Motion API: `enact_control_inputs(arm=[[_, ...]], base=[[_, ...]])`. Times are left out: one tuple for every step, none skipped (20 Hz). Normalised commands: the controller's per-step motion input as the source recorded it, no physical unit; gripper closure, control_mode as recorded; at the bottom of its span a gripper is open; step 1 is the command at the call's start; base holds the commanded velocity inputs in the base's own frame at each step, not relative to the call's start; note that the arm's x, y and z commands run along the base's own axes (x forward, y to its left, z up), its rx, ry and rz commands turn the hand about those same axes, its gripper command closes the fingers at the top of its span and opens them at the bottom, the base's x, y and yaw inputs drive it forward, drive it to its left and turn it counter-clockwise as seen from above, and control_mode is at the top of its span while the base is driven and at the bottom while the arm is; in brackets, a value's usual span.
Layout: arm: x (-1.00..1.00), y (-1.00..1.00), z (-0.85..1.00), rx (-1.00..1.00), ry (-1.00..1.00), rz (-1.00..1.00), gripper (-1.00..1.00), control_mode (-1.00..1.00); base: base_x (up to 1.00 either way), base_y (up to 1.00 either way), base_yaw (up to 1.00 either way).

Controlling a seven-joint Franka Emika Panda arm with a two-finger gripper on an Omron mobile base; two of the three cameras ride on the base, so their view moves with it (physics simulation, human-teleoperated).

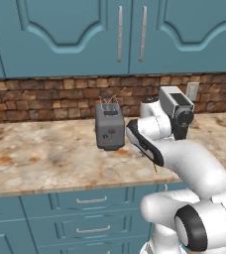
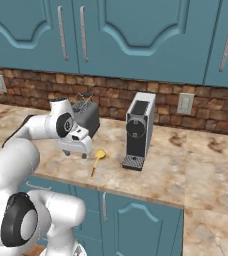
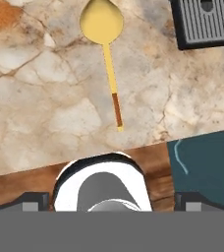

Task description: Take the fork and place it on the left side of the plate. Then take the spoon and place it on the right side of the plate. Make sure they're directly next to the plate.

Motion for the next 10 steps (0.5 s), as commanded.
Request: enact_control_inputs(arm=[[0.69, -0.01, -0.21, 0.00, 0.00, 0.19, -1.00, -1.00], [0.66, 0.00, -0.25, 0.00, 0.01, 0.19, -1.00, -1.00], [0.61, 0.00, -0.36, 0.00, 0.02, 0.19, -1.00, -1.00], [0.59, -0.05, -0.40, 0.00, 0.02, 0.19, -1.00, -1.00], [0.60, -0.09, -0.38, 0.00, 0.01, 0.19, -1.00, -1.00], [0.58, -0.08, -0.36, 0.00, 0.01, 0.18, -1.00, -1.00], [0.44, -0.09, -0.30, 0.00, 0.00, 0.17, -1.00, -1.00], [0.35, -0.13, -0.32, 0.00, 0.01, 0.17, -1.00, -1.00], [0.17, -0.12, -0.29, 0.00, 0.00, 0.16, -1.00, -1.00], [0.00, -0.10, -0.28, 0.00, 0.00, 0.14, -1.00, -1.00]], base=[[0.00, 0.00, 0.00], [0.00, 0.00, 0.00], [0.00, 0.00, 0.00], [0.00, 0.00, 0.00], [0.00, 0.00, 0.00], [0.00, 0.00, 0.00], [0.00, 0.00, 0.00], [0.00, 0.00, 0.00], [0.00, 0.00, 0.00], [0.00, 0.00, 0.00]])
